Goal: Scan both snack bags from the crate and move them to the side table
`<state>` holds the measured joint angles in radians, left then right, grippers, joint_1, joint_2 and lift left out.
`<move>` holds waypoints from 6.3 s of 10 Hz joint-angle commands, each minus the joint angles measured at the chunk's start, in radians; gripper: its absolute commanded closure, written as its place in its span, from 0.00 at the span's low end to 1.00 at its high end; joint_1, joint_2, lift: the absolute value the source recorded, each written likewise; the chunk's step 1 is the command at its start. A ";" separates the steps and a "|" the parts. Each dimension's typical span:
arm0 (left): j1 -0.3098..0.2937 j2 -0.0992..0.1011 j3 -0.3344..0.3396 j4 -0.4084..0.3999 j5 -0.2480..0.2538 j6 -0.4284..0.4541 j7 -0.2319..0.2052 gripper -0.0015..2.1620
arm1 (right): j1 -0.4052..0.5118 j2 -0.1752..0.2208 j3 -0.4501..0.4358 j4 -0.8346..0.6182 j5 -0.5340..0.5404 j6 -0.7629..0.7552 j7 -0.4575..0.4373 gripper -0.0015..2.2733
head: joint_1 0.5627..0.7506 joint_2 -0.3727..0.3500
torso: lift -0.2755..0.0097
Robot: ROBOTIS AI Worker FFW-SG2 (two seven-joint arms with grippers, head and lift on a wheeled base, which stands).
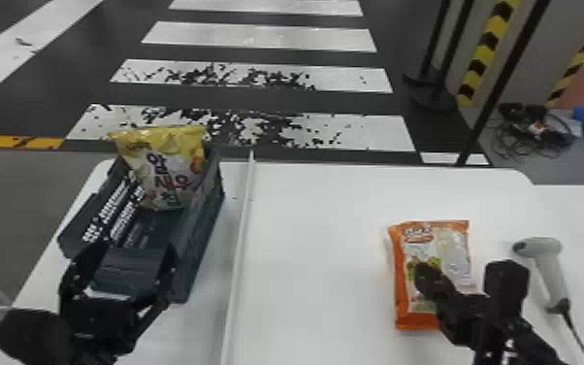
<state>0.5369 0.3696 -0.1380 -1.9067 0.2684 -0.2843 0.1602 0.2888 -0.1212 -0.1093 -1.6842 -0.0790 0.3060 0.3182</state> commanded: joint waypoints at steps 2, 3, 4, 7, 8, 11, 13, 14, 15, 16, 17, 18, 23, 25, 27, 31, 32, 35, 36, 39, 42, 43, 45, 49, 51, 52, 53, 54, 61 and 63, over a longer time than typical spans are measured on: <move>0.000 -0.001 0.000 -0.002 0.000 -0.002 0.001 0.03 | 0.004 0.000 -0.009 -0.049 -0.002 0.003 0.002 0.96 | 0.70 0.48 | 0.62; 0.000 -0.001 0.000 -0.002 0.000 0.001 0.001 0.03 | 0.009 -0.002 -0.010 -0.081 -0.004 0.012 0.004 0.96 | 0.70 0.48 | 0.62; 0.000 -0.001 0.000 -0.003 0.000 -0.002 0.001 0.03 | 0.013 -0.002 -0.012 -0.109 -0.004 0.019 0.004 0.96 | 0.70 0.48 | 0.62; 0.000 -0.001 0.000 -0.002 0.000 -0.002 0.001 0.03 | 0.018 0.000 -0.021 -0.152 -0.005 0.034 0.007 0.96 | 0.70 0.48 | 0.62; 0.000 -0.001 0.000 -0.002 0.000 -0.002 0.001 0.03 | 0.001 -0.002 -0.024 -0.150 -0.005 0.034 0.010 0.96 | 0.70 0.48 | 0.62; 0.000 -0.001 0.001 -0.002 0.000 -0.002 0.001 0.03 | -0.083 -0.011 -0.024 -0.095 -0.004 0.068 0.010 0.96 | 0.70 0.47 | 0.62; 0.000 -0.001 0.001 -0.002 0.000 -0.002 0.001 0.03 | -0.134 -0.015 -0.020 -0.014 0.004 0.062 0.010 0.96 | 0.70 0.47 | 0.62; 0.000 -0.001 0.003 -0.002 0.000 -0.002 0.001 0.03 | -0.160 -0.021 -0.015 0.037 0.008 0.052 0.012 0.96 | 0.70 0.46 | 0.62; 0.000 -0.001 0.003 -0.002 0.000 -0.002 0.001 0.03 | -0.191 -0.031 -0.007 0.090 0.011 0.034 0.010 0.96 | 0.70 0.46 | 0.62; 0.000 -0.001 0.006 -0.002 0.000 -0.002 0.001 0.03 | -0.215 -0.035 -0.007 0.138 0.019 0.019 0.010 0.96 | 0.70 0.46 | 0.62; 0.000 -0.001 0.006 0.000 0.000 -0.002 0.002 0.03 | -0.226 -0.038 -0.006 0.166 0.021 0.009 0.010 0.96 | 0.70 0.45 | 0.62; 0.000 -0.001 0.006 0.000 0.000 -0.002 0.002 0.03 | -0.227 -0.038 -0.004 0.184 0.022 0.003 0.010 0.96 | 0.70 0.45 | 0.62; -0.002 0.000 0.006 0.002 0.000 0.001 0.002 0.03 | -0.247 -0.037 0.008 0.279 0.021 -0.067 0.010 0.96 | 0.70 0.44 | 0.62; -0.002 -0.001 0.006 0.002 0.000 -0.002 0.002 0.03 | -0.247 -0.037 0.013 0.277 0.016 -0.077 0.009 0.96 | 0.70 0.45 | 0.62; 0.000 -0.001 0.008 0.002 0.000 -0.002 0.004 0.03 | -0.221 -0.037 0.003 0.202 0.001 -0.070 0.010 0.96 | 0.70 0.45 | 0.62; 0.005 -0.001 0.009 -0.003 0.000 -0.002 0.004 0.03 | -0.139 -0.032 -0.052 0.018 -0.053 -0.064 0.010 0.91 | 0.70 0.45 | 0.62; 0.006 0.000 0.011 -0.005 0.000 -0.002 0.005 0.03 | -0.117 -0.032 -0.084 -0.019 -0.058 -0.055 0.010 0.84 | 0.70 0.45 | 0.62; 0.014 0.005 0.018 -0.011 0.000 -0.005 0.005 0.03 | -0.050 -0.048 -0.194 -0.098 -0.093 -0.024 0.010 0.32 | 0.70 0.39 | 0.62; 0.014 0.008 0.021 -0.011 0.002 -0.005 0.007 0.03 | -0.028 -0.068 -0.224 -0.111 -0.096 -0.024 0.010 0.13 | 0.70 0.35 | 0.62; 0.015 0.012 0.021 -0.006 0.009 -0.005 0.009 0.03 | 0.006 -0.106 -0.294 -0.106 -0.133 -0.015 0.012 0.05 | 0.70 0.24 | 0.62; 0.015 0.015 0.021 -0.005 0.009 -0.008 0.009 0.03 | -0.008 -0.158 -0.325 -0.019 -0.137 -0.003 0.016 0.05 | 0.70 0.18 | 0.62; 0.015 0.015 0.021 -0.003 0.011 -0.008 0.009 0.03 | -0.034 -0.179 -0.337 0.035 -0.139 0.025 0.039 0.05 | 0.70 0.15 | 0.62; 0.014 0.015 0.021 0.005 0.012 -0.014 0.009 0.03 | -0.079 -0.226 -0.345 0.124 -0.147 0.062 0.074 0.05 | 0.70 0.11 | 0.62; 0.008 0.009 0.021 0.029 0.015 -0.032 0.005 0.03 | -0.172 -0.273 -0.317 0.242 -0.143 0.184 0.151 0.05 | 0.70 0.07 | 0.62; 0.006 0.006 0.021 0.035 0.015 -0.042 0.005 0.03 | -0.227 -0.296 -0.271 0.314 -0.107 0.233 0.167 0.07 | 0.70 0.08 | 0.62; 0.005 0.006 0.021 0.038 0.015 -0.045 0.005 0.03 | -0.250 -0.304 -0.253 0.340 -0.088 0.243 0.167 0.17 | 0.70 0.09 | 0.62; 0.005 0.006 0.021 0.040 0.015 -0.048 0.005 0.03 | -0.266 -0.304 -0.251 0.356 -0.076 0.252 0.167 0.28 | 0.70 0.09 | 0.62; 0.003 0.006 0.021 0.041 0.017 -0.048 0.005 0.03 | -0.275 -0.304 -0.250 0.368 -0.058 0.255 0.163 0.37 | 0.70 0.09 | 0.62; 0.003 0.003 0.021 0.043 0.017 -0.051 0.004 0.03 | -0.237 -0.298 -0.271 0.265 -0.062 0.292 0.096 0.98 | 0.70 0.07 | 0.62; 0.003 0.000 0.021 0.043 0.017 -0.051 0.002 0.03 | -0.169 -0.273 -0.305 0.064 -0.061 0.448 0.065 0.98 | 0.70 0.06 | 0.62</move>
<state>0.5398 0.3704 -0.1166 -1.8635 0.2853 -0.3351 0.1630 0.0991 -0.4013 -0.4063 -1.5616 -0.1401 0.7109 0.3846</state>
